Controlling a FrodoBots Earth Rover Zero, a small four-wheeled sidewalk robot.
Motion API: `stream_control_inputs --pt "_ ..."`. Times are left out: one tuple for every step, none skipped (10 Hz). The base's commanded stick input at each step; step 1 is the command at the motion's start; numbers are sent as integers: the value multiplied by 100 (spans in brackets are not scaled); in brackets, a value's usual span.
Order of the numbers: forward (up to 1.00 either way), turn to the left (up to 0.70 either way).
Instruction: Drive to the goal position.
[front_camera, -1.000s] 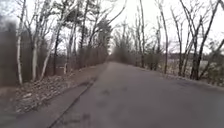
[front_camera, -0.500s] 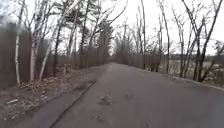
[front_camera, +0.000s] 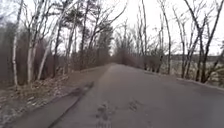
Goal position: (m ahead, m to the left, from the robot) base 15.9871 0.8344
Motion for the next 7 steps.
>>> stream_control_inputs --pt "70 0" --pt "70 0" --pt "70 0" --pt "70 0" --pt "70 0" --pt "70 0" --pt "70 0"
